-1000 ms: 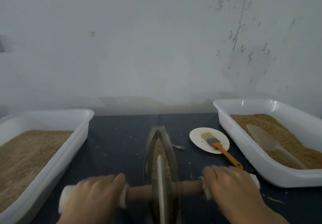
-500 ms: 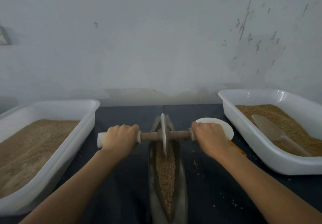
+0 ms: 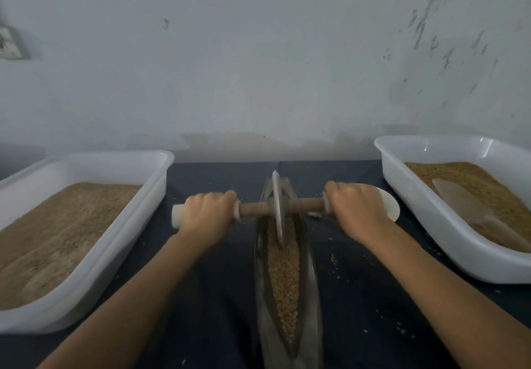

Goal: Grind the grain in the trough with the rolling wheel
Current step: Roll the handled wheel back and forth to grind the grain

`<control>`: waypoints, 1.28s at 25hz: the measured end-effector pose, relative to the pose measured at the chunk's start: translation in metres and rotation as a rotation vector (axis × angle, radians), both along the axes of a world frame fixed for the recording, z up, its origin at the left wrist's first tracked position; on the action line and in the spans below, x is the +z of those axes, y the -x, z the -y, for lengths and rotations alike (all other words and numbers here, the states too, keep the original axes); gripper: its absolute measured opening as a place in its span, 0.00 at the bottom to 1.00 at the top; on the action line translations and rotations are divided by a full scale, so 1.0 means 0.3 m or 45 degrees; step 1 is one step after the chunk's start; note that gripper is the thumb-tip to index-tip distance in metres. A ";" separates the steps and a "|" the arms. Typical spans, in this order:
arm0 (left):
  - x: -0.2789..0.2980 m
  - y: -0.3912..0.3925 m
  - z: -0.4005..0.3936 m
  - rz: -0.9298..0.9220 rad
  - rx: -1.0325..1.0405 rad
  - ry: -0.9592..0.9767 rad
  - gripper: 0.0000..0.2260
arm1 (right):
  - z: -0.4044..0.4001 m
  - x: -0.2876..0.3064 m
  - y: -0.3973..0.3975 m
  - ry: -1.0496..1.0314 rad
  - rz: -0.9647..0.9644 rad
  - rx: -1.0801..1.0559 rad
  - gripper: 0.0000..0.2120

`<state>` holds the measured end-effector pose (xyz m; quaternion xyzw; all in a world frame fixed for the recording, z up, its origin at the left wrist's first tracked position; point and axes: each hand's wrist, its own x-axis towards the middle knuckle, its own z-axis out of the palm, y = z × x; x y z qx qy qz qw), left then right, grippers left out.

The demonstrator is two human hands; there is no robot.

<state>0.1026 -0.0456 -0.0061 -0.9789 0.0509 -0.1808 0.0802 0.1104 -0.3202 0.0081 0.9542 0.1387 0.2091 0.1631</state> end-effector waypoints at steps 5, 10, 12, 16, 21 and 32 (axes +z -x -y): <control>0.020 0.042 0.005 -0.031 -0.045 -0.045 0.09 | 0.024 -0.024 0.047 -0.053 -0.088 0.012 0.09; 0.001 0.358 -0.036 0.340 -0.515 0.004 0.11 | 0.110 -0.065 0.335 -0.257 0.096 0.412 0.21; -0.014 0.368 -0.048 0.257 -0.539 -0.001 0.11 | 0.116 -0.078 0.333 -0.233 -0.003 0.377 0.25; 0.015 0.122 -0.010 -0.009 -0.156 -0.066 0.12 | 0.061 -0.059 0.111 -0.094 -0.007 0.191 0.19; 0.059 -0.029 0.016 -0.014 -0.052 -0.038 0.09 | 0.014 0.011 -0.061 -0.107 -0.051 0.010 0.06; 0.032 0.280 -0.023 -0.051 -0.336 -0.037 0.14 | 0.070 -0.041 0.251 -0.115 -0.199 0.171 0.18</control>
